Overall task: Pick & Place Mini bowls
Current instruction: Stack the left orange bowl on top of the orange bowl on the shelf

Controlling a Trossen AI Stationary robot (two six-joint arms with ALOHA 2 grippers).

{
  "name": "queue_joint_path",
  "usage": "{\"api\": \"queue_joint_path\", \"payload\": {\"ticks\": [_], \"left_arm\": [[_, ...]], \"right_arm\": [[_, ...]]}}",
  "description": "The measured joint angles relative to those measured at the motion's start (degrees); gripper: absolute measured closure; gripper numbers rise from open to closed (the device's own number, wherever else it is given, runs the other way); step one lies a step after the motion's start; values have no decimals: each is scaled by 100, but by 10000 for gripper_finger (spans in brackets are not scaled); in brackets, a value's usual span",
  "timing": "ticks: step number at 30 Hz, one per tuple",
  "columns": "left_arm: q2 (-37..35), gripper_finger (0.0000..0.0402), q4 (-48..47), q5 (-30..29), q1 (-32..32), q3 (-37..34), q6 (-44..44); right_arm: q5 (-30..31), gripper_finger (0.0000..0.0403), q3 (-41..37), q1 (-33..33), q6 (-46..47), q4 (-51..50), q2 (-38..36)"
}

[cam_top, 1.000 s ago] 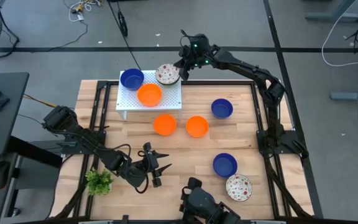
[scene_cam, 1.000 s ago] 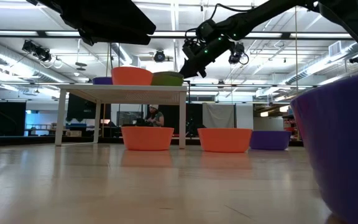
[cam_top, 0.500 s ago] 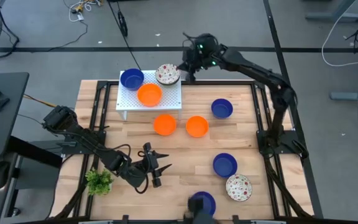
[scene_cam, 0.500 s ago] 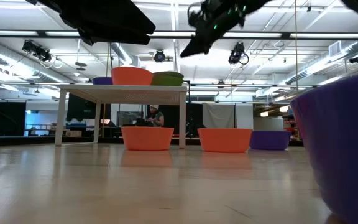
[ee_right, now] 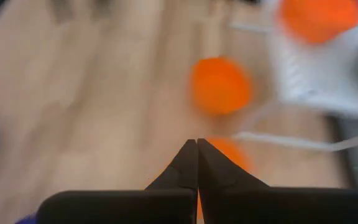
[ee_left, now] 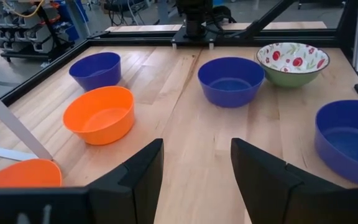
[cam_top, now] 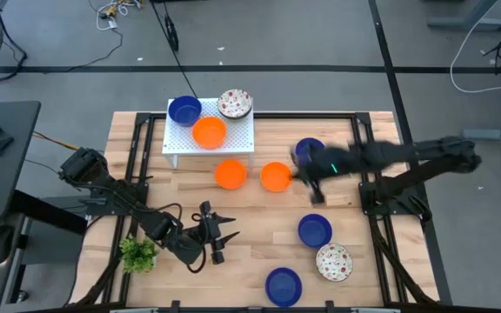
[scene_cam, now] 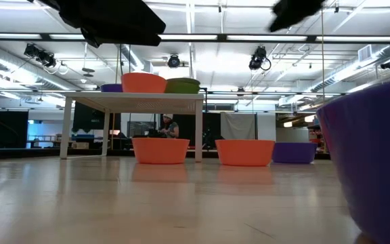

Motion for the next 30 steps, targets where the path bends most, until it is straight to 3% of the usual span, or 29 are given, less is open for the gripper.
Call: {"api": "queue_joint_path", "payload": {"ticks": [7,15,19,24,30], "left_arm": [[0,209,-1,6,102,0,151],[185,209,13,883,514,0,443],[445,209,-281,1464,1086,0,430],[484,209,-1178,2237,1920,118,433],[463,209,-2200,2443,2637,407,420]], "right_arm": [[676,403,-1154,2424,1728,-30,-462],[1750,403,-2041,3857,3277,982,-119],[2512,402,-2477,4047,3095,2089,16],[3313,396,-2940,4018,1914,3680,64],[3437,398,-3212,3956,969,4656,62]]}}
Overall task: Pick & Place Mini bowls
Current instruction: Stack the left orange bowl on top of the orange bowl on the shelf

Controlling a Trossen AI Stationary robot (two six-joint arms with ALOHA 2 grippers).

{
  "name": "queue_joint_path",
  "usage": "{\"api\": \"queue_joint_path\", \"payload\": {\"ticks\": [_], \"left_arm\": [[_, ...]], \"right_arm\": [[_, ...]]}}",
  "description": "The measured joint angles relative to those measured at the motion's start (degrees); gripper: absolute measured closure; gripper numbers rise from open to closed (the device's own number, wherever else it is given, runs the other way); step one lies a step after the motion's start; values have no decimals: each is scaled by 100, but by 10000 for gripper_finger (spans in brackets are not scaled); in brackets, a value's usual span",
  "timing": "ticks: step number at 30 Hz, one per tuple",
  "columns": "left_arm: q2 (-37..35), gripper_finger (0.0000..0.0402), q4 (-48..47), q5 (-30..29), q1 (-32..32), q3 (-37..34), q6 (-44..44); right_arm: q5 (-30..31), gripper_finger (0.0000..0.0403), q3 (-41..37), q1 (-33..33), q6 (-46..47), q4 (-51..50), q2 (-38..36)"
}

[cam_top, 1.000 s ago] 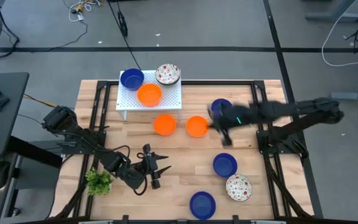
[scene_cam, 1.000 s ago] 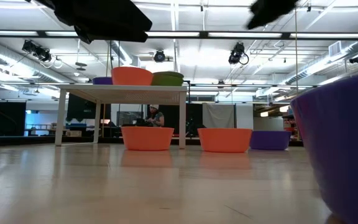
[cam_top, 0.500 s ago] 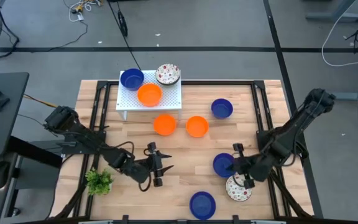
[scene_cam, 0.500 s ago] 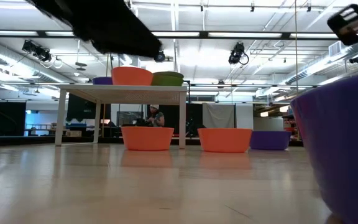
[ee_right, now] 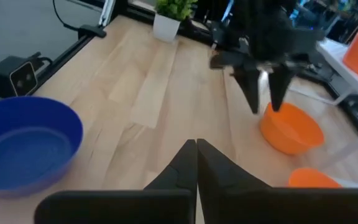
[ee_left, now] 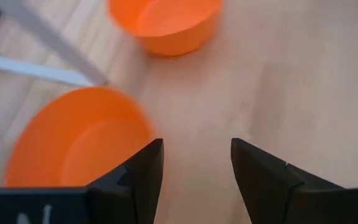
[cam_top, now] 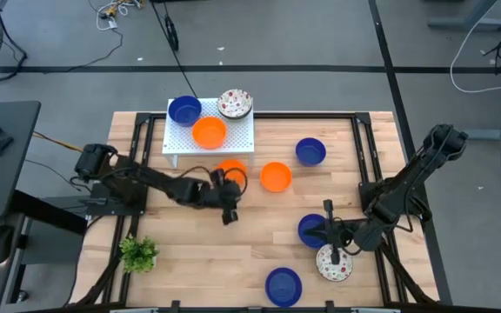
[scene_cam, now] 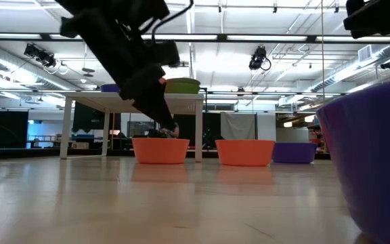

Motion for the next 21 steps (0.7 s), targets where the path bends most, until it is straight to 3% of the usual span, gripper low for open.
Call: {"api": "queue_joint_path", "payload": {"ticks": [6,10,21], "left_arm": [[158,213,-165,248,340,0,14],[338,236,-236,224,433,-4,17],[369,386,-222,292,299,-9,-88]], "right_arm": [[-5,396,-20,-11,-32,0,2],[-19,395,-20,-11,-32,0,1],[-19,394,-20,-11,-42,2,1]]}}
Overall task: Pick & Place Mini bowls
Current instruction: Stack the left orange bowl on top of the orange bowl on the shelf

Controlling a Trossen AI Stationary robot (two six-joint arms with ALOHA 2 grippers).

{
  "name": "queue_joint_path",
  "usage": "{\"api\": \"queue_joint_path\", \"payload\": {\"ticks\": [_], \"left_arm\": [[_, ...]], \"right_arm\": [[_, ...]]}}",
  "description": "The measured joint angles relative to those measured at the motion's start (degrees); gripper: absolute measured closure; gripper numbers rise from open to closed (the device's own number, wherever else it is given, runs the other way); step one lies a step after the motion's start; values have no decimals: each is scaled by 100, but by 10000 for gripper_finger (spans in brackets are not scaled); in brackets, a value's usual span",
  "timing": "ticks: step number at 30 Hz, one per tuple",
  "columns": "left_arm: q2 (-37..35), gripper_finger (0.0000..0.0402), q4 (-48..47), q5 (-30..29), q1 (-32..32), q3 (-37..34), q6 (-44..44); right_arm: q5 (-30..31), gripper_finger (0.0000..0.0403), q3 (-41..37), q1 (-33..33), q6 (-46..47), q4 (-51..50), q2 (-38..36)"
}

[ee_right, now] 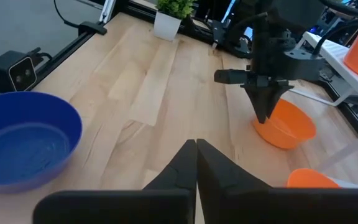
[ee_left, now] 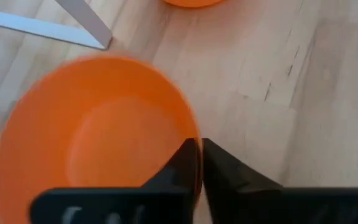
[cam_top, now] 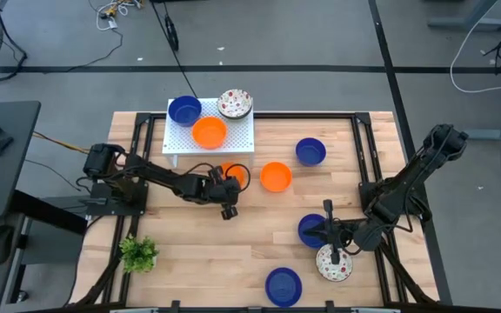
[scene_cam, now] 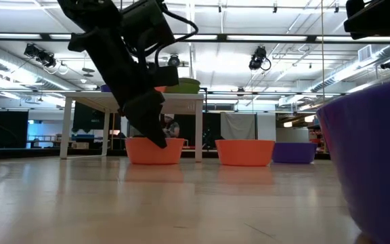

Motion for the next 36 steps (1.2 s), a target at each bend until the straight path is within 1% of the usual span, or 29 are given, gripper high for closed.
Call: {"api": "queue_joint_path", "payload": {"ticks": [3,5,8,11,14,18,20,22,24,27,30,31,33,35,36], "left_arm": [[-13,391,10,61,-193,42,-78],[-13,391,-28,305,-397,218,-226],[-13,395,-227,639,-755,711,-428],[-15,395,-1006,642,-1104,1472,-651],[-21,396,-2246,295,-1388,2377,-804],[-82,397,-3980,-547,-1592,3478,-1111],[-206,396,-4621,-905,-1586,3883,-1182],[-438,397,-5121,-1158,-1483,4109,-1200],[-747,398,-5430,-1286,-1250,4190,-1185],[-1289,398,-5544,-1351,-705,4148,-810],[-1604,398,-5404,-1384,-85,4146,-255],[-1657,398,-5340,-1321,138,4146,-49],[-1700,398,-5235,-988,581,4144,232],[-1650,398,-5158,-628,955,4144,487],[-1596,398,-5143,-548,1104,4144,576]], "right_arm": [[-1,394,0,0,-7,0,0],[-1,394,0,-2,-7,-2,1],[0,394,0,-26,-7,-11,-1],[-1,394,0,-58,4,-17,0],[-1,394,0,-63,17,-22,1],[-11,394,0,-63,20,-22,0],[-37,394,0,-63,25,-24,1],[-54,394,0,-63,26,-24,1],[-58,394,0,-63,88,-55,0],[-63,394,0,-63,161,-77,-1],[-60,394,0,-63,161,-79,0],[-63,394,0,-63,160,-80,-1],[-60,394,0,-63,161,-79,-1],[-60,394,0,-63,156,-79,1],[-60,394,0,-63,142,-77,0]]}}
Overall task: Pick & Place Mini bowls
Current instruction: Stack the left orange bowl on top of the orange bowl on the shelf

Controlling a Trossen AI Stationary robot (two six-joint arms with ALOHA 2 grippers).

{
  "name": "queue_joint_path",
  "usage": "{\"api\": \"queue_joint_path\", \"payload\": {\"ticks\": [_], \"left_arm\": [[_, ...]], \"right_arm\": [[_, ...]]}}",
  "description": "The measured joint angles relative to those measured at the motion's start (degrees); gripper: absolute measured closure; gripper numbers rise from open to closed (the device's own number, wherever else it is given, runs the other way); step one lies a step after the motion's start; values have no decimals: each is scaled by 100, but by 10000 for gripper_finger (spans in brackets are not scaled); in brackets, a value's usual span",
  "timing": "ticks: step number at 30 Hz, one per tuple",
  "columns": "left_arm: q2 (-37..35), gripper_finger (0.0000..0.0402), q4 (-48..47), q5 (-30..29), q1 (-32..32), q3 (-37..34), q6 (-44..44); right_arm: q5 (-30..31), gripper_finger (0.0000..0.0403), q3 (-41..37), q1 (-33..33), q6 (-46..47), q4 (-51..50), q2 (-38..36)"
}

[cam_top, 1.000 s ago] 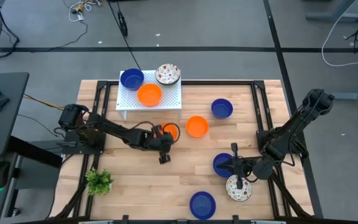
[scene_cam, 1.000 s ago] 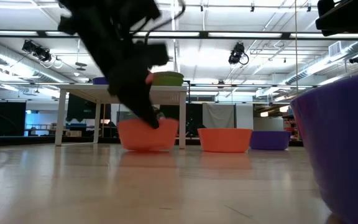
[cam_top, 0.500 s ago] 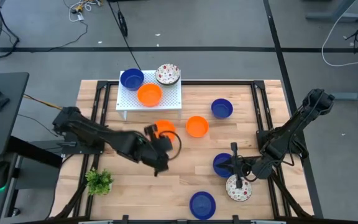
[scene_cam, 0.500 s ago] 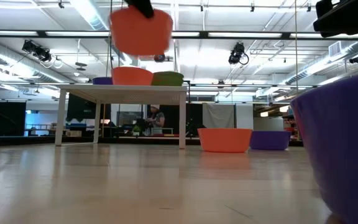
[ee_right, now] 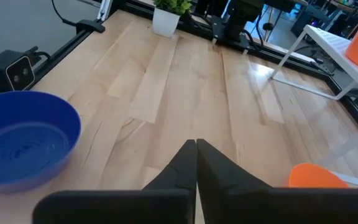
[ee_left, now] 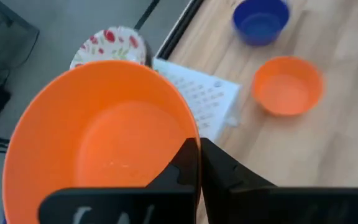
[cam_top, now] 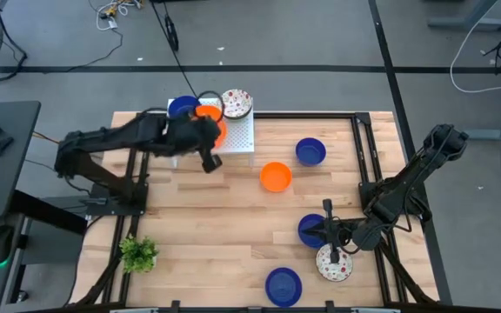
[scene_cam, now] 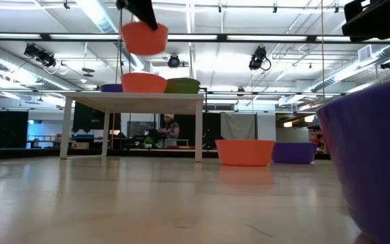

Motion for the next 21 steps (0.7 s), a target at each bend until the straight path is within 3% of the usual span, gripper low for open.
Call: {"api": "queue_joint_path", "payload": {"ticks": [9,21], "left_arm": [[482,397,17,656,671,-11,-67],[565,397,136,663,749,-24,-739]], "right_arm": [[-2,394,0,0,4,-25,-1],[-120,394,0,11,17,-37,1]]}}
